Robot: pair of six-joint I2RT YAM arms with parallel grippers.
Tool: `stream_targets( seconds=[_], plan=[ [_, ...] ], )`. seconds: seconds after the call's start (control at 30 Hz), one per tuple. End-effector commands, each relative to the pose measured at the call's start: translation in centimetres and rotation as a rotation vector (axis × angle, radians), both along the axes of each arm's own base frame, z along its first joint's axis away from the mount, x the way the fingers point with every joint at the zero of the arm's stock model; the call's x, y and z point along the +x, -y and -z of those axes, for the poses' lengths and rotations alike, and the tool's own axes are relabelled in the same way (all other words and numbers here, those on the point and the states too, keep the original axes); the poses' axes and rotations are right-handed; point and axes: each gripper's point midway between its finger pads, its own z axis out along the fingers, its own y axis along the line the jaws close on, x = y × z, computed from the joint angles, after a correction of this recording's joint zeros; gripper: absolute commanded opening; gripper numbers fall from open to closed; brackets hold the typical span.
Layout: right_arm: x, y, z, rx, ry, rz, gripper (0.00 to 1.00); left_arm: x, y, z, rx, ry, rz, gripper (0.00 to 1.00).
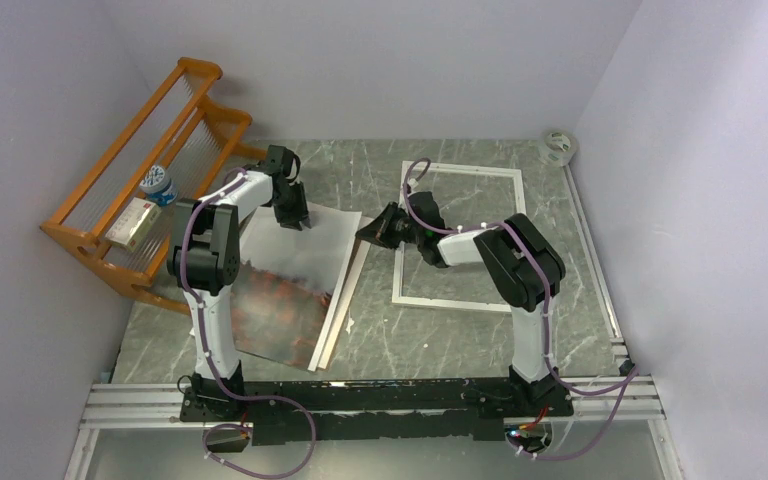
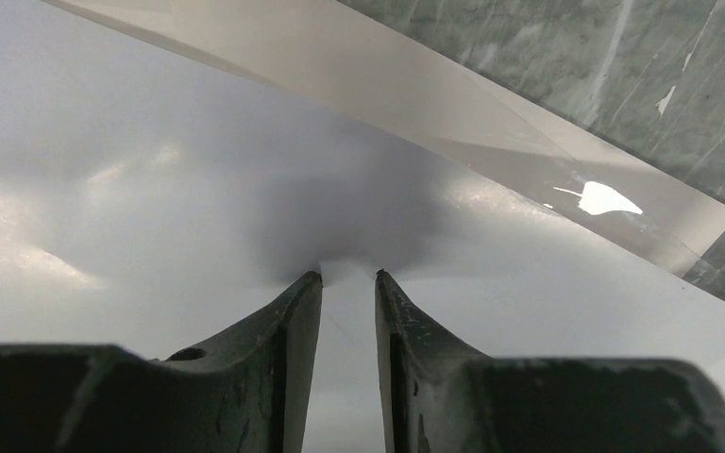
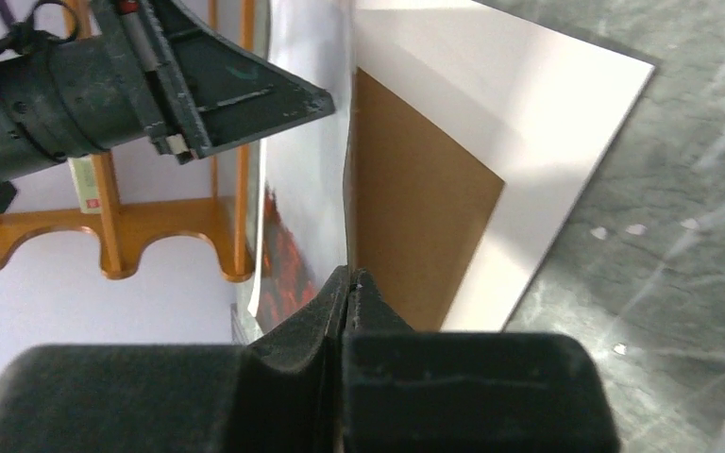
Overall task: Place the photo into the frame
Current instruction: Pick up the photo frame item at the center of the board.
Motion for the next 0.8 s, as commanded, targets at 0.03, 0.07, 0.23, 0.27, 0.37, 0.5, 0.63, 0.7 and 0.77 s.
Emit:
stream_targets(
  seconds=[0.03,0.07,0.23,0.27,0.37,0.5,0.63,0.7,0.77],
  plan=[
    [1.3,0.8,-4.0,-0.052,0.107,-0.001,0.00,-6.2,-0.1,3.2,0.018,-0.241,0.004,0.38],
    [1.3,1.0,-4.5,-0.078,0.114,-0.005,0.00,-5.9,-0.1,2.6,0.013,-0.228,0.003,0.40],
    [1.1,2.3,-6.9,-0.204,0.112,-0.054,0.00,-4.5,-0.6,0.1,0.015,-0.160,-0.001,0.43],
    [1.0,2.6,-7.5,-0.222,0.113,-0.069,0.00,-4.1,-1.0,-0.2,0.029,-0.147,-0.004,0.43],
    [0.3,3.2,-9.1,-0.273,0.107,-0.113,0.00,-3.2,-2.3,-1.3,0.043,-0.114,-0.020,0.43],
    [-0.3,4.6,-10.5,-0.387,0.107,-0.145,0.00,-1.9,-3.8,-3.3,0.029,-0.060,-0.055,0.45],
    [0.0,6.2,-12.6,-0.495,0.155,-0.122,0.00,-1.0,-4.2,-5.3,0.021,-0.011,-0.060,0.47],
    [0.4,7.0,-14.0,-0.530,0.203,-0.101,0.00,-0.8,-4.2,-6.0,0.024,0.003,-0.056,0.48],
    [0.6,7.4,-15.7,-0.544,0.254,-0.091,0.00,-0.5,-4.3,-6.7,0.028,0.017,-0.055,0.48]
  ],
)
